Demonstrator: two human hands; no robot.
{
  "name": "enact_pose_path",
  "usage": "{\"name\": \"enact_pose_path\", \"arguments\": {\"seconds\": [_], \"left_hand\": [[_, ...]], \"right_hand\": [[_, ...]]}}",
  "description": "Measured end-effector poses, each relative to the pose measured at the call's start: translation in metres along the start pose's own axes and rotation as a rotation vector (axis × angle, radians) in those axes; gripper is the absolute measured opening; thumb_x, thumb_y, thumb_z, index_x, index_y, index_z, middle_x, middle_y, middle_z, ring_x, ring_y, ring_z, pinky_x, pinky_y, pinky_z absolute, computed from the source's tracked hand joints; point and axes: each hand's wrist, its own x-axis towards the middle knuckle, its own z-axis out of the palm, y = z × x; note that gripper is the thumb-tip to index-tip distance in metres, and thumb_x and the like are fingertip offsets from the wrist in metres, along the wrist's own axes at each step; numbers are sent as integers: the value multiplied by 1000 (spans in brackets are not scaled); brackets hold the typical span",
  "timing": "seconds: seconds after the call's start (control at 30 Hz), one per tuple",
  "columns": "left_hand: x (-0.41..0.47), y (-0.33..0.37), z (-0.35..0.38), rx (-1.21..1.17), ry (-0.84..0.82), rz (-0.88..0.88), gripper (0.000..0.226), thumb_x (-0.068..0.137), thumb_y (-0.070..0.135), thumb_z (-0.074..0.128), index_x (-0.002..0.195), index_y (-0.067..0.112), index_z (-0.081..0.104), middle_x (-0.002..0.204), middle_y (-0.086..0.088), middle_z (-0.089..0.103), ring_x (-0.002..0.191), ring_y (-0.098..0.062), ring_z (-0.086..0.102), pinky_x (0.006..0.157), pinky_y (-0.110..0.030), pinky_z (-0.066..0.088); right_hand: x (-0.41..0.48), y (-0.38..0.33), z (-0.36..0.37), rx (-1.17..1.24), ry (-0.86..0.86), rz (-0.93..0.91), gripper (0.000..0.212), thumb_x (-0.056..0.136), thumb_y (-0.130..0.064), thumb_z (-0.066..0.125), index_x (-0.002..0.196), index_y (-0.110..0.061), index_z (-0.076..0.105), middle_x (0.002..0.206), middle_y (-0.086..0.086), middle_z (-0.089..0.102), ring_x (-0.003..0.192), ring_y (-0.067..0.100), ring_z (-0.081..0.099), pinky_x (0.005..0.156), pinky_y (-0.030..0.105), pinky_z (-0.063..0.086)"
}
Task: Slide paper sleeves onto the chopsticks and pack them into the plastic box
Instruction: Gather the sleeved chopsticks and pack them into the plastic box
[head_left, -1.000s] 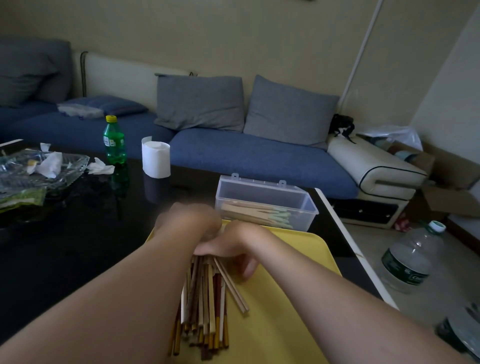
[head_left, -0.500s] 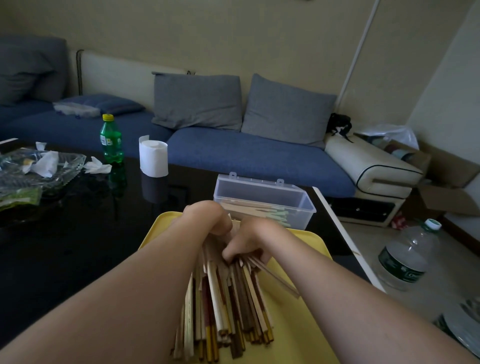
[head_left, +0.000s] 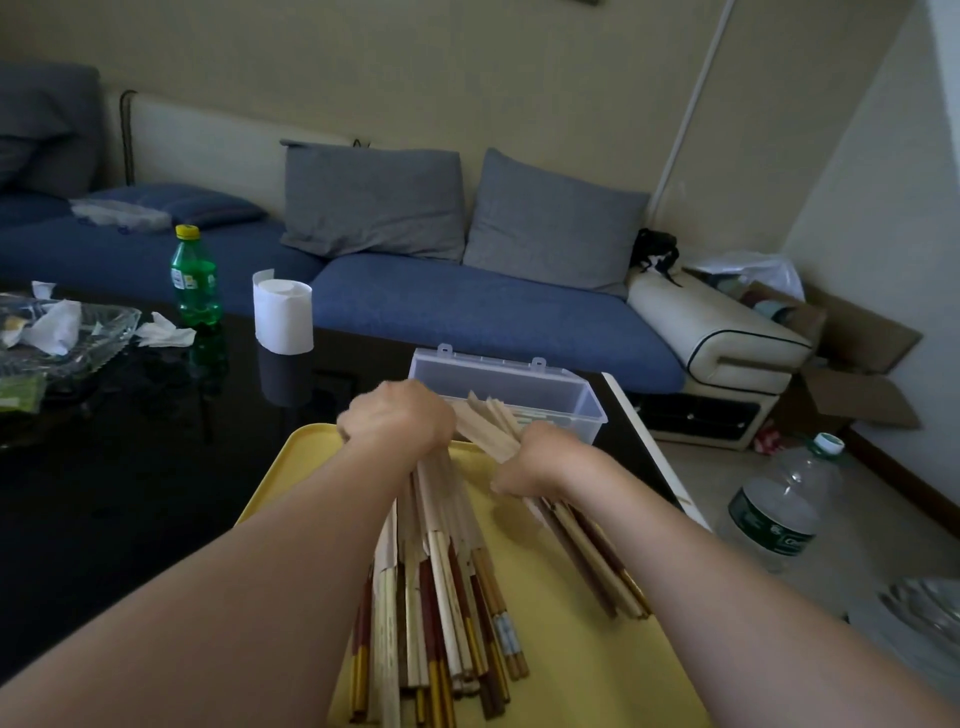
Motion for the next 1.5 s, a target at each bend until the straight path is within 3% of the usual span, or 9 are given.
{"name": "enact_pose_path", "arguments": {"seconds": [0.1,0.23,0.37,0.5,0.7,0.93,1.17,1.37,1.5], "left_hand": [[1,6,-7,-53,156,59,36,100,33,52,127,10,61,108,-10,63,99,-32,63,78,-39,48],[5,14,-11,-182,237,110,30,103,26,51,126,8,52,120,-14,61,109,-37,62,77,-41,43],[12,13,-4,-153,307,242,17,103,19,50,117,12,44,115,-10,58,105,-38,63,73,-42,42],[24,10,7,-74,284,310,29,105,23,50,131,12,46,131,-14,46,118,-36,51,80,-42,45],[44,9,15,-34,305,304,39,97,25,61,131,10,46,131,-15,49,122,-36,49,93,-46,47],[56,6,16,-281,252,211,39,85,27,73,119,18,57,109,-1,65,112,-29,60,93,-44,44],[62,-1,11,-642,144,115,67,72,20,86,125,23,45,105,-1,63,104,-26,64,102,-54,52],[56,6,11,-598,62,265,67,81,40,59,146,36,42,141,-3,52,125,-31,54,107,-56,47],[50,11,13,-580,26,227,45,86,53,32,103,26,64,106,-8,64,108,-35,59,103,-62,47]], "right_hand": [[-1,6,-5,123,48,-51,18,97,-20,67,112,-15,58,97,8,73,76,22,81,63,29,62],[-2,5,-17,226,169,-128,30,96,-28,71,119,-15,56,103,7,68,60,19,76,50,28,59],[7,-6,-30,-12,404,-204,32,92,-26,74,116,-17,55,105,5,65,82,26,64,68,39,54],[20,-28,-45,-162,666,-299,30,100,-21,71,118,-17,48,98,5,50,83,31,50,69,40,40],[59,-52,-45,-182,894,-522,38,102,-18,72,133,-17,49,98,8,69,80,32,64,61,39,45],[113,-40,-29,225,659,-712,29,97,-24,80,115,-20,57,96,4,72,89,30,67,67,42,48],[137,-11,-25,-23,406,-465,29,89,-25,84,107,-29,62,108,4,71,106,35,67,84,45,53],[135,-7,-31,104,289,-326,30,82,-29,96,97,-20,73,106,7,72,98,29,67,80,35,49],[130,-6,-37,88,225,-342,50,83,-36,96,127,-20,77,122,3,73,111,24,67,93,33,51]]}}
